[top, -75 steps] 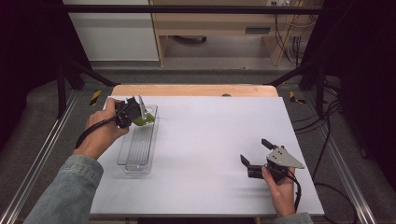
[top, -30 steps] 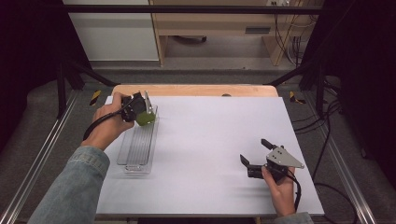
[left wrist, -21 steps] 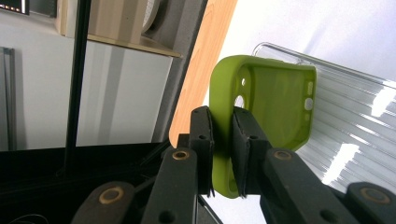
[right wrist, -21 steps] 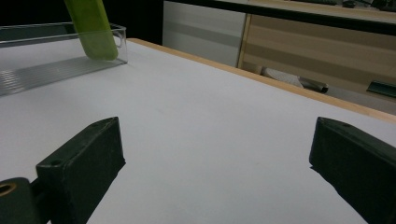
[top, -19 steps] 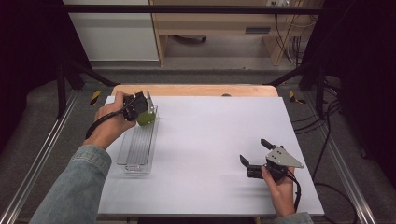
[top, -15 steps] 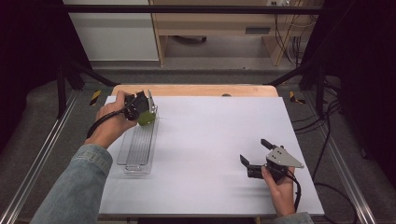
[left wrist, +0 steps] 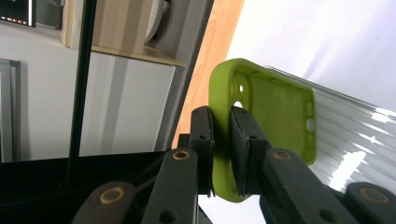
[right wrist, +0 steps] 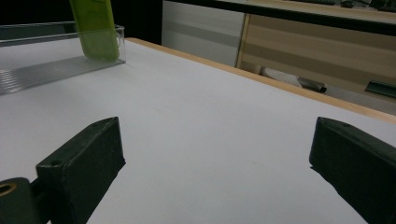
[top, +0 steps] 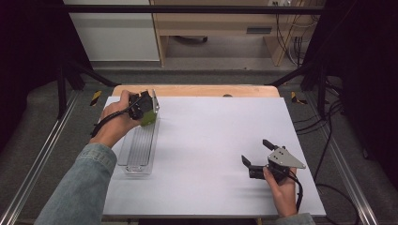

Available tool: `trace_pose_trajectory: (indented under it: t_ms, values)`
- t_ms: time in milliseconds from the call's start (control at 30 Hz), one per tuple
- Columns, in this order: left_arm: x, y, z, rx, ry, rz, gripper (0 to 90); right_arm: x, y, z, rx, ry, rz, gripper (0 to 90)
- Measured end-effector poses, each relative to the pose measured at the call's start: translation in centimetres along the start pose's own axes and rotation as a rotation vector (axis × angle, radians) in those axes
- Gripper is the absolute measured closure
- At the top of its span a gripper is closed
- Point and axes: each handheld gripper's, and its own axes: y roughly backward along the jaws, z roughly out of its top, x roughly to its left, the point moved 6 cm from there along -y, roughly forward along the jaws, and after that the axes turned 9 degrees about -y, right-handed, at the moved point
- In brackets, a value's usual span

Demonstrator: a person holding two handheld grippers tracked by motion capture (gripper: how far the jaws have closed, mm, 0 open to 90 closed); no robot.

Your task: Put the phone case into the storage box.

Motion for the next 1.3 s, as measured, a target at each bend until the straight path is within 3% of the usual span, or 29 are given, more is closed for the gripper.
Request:
trace_pose_trajectory:
  t_ms: [267,633,933,1100,1300]
  values:
    - [0.5,-0.5,-0.1,-0.019,0.030,0.004,79.5,0.0,0.0,0.0,0.000,-0.001,0.000,3.3]
    - [0.6,-0.8,-0.4,-0.018,0.043,0.013,77.9,-0.1,0.1,0.1,-0.002,-0.003,-0.002,3.3]
    - [1.2,-1.2,-1.0,0.005,0.083,0.072,48.7,0.0,0.0,0.0,0.003,-0.002,0.003,3.3]
    - [1.6,-1.1,-1.6,0.000,0.147,0.099,42.0,0.0,-0.1,-0.1,0.007,0.000,0.003,3.3]
    - [0.9,-1.1,-2.3,-0.012,0.230,0.083,39.6,0.0,-0.1,-0.1,0.008,0.002,0.004,3.3]
